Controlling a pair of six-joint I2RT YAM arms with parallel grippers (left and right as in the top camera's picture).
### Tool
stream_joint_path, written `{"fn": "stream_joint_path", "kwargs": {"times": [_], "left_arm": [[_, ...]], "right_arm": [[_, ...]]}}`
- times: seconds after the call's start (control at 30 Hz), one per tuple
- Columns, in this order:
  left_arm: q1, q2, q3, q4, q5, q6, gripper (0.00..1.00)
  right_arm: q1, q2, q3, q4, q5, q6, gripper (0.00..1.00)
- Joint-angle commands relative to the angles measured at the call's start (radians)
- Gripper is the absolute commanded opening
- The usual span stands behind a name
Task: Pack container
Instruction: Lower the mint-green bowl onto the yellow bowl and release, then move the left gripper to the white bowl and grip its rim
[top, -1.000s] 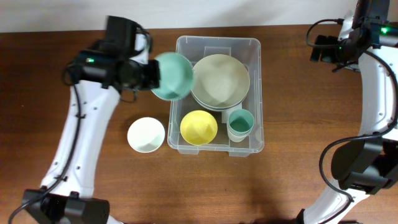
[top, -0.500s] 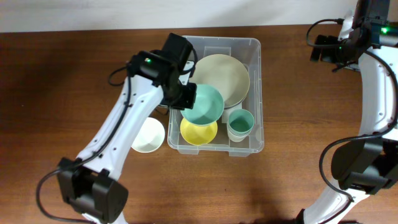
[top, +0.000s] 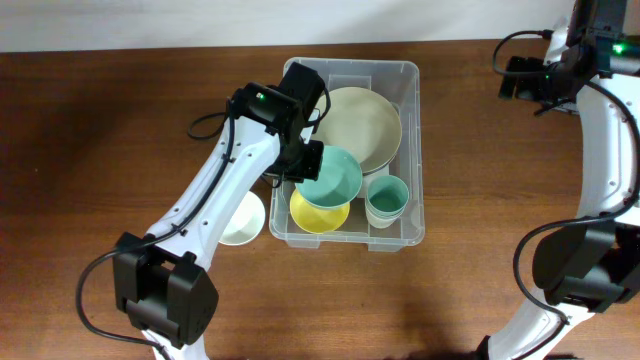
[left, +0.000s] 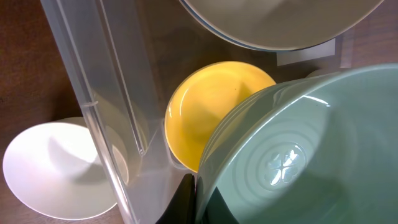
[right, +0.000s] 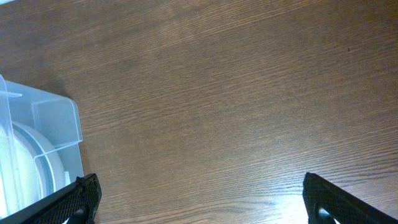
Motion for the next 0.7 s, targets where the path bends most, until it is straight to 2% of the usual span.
{"fn": "stream_joint_path", "kwargs": {"times": [0.0,0.03,0.07,0.3,0.57,0.67], "left_arm": [[-0.001,0.008,-0.003,-0.003,-0.014,-0.018,0.24],[-0.001,0.008,-0.003,-0.005,-0.014,-0.018,0.33],[-0.001,0.008,-0.003,-0.006,-0.014,-0.017,0.36],[0.046,0.008,0.027,-0.003,-0.023,-0.017,0.37],[0.278,-0.102,0.1,-0.075,-0.06,-0.018,0.37],[0.381,-0.123,0.097,-0.158,-0.058,-0.018,0.37]], "right_arm": [[-0.005,-0.01,0.009,0.0,0.008,0.011,0.99],[-0.005,-0.01,0.009,0.0,0.008,0.011,0.99],[-0.005,-0.01,0.009,0.0,0.009,0.011,0.99],[-0.005,-0.01,0.009,0.0,0.008,0.011,0.99],[-0.005,-0.01,0.009,0.0,0.009,0.011,0.99],[-0.005,-0.01,0.009,0.0,0.008,0.011,0.99]]}}
